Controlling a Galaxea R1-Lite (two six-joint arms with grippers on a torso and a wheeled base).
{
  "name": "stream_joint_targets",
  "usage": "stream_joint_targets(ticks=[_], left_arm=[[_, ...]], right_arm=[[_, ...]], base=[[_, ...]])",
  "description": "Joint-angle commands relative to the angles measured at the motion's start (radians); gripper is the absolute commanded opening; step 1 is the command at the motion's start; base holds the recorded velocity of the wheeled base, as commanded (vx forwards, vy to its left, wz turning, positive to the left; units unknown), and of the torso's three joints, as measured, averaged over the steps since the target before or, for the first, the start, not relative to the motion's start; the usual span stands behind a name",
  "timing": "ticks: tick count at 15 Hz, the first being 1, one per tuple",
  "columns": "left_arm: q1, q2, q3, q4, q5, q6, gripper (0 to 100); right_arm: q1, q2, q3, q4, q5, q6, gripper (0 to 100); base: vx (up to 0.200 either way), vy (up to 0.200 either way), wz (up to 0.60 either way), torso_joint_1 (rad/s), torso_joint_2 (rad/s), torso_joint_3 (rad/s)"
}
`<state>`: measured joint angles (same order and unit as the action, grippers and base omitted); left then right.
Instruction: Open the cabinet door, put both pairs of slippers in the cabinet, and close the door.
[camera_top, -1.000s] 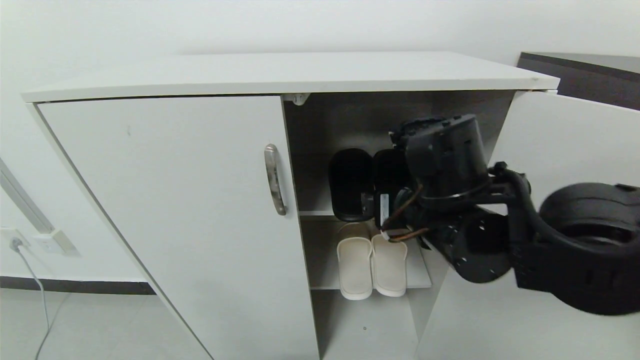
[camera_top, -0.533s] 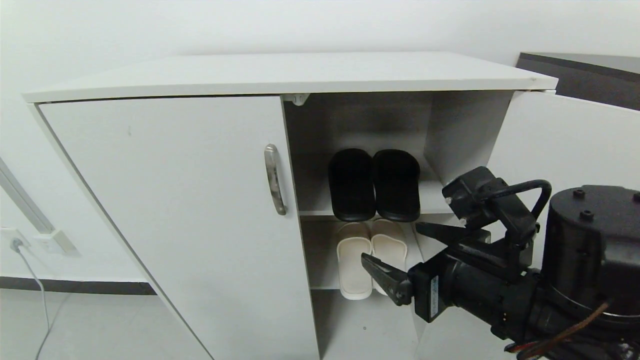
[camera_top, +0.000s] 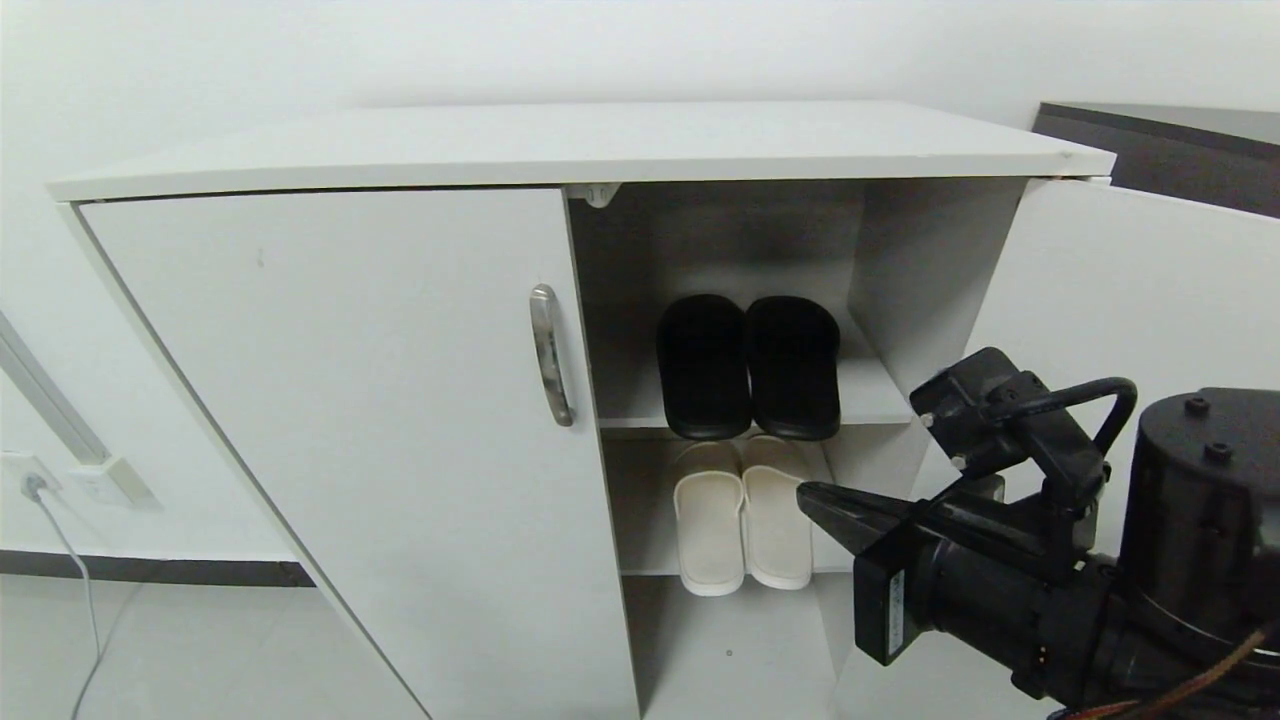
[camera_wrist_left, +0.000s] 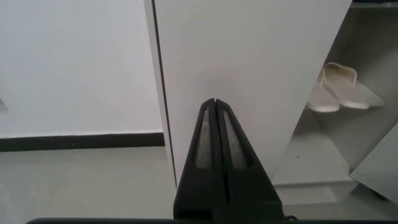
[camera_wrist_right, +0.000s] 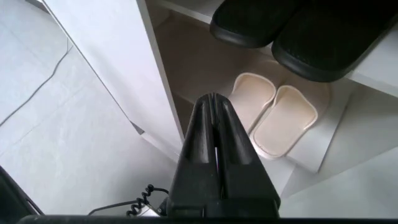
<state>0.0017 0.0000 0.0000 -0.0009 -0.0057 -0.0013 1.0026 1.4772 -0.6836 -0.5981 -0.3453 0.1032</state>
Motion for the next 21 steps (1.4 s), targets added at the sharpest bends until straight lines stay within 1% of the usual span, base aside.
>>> stream_joint_targets(ticks=[1,10,13,21], left_arm=[[0.000,0.000,0.000,-0.001,0.000,0.000,0],[0.000,0.002,0.000,-0.001,0.000,0.000,0],[0.000,0.000,0.000,-0.001,0.000,-0.002,0],[0.001,0.002,0.000,-0.001,0.000,-0.002,0]], right_arm=[[0.002,0.005,0.004,0.000,0.000,-0.005,0],[-0.001,0.072,0.013,-0.003,0.003,-0.003,0],[-0.001,0.110,0.024,-0.008,0.002,0.000,0],[-0.005,0.115,0.038,-0.008,0.002,-0.002,0]], base=[[-0.200,0.000,0.00,0.007,0.00,-0.002],[-0.200,0.000,0.00,0.000,0.00,0.003],[0.000,0.000,0.00,0.000,0.00,0.000],[0.000,0.000,0.00,0.000,0.00,0.000]])
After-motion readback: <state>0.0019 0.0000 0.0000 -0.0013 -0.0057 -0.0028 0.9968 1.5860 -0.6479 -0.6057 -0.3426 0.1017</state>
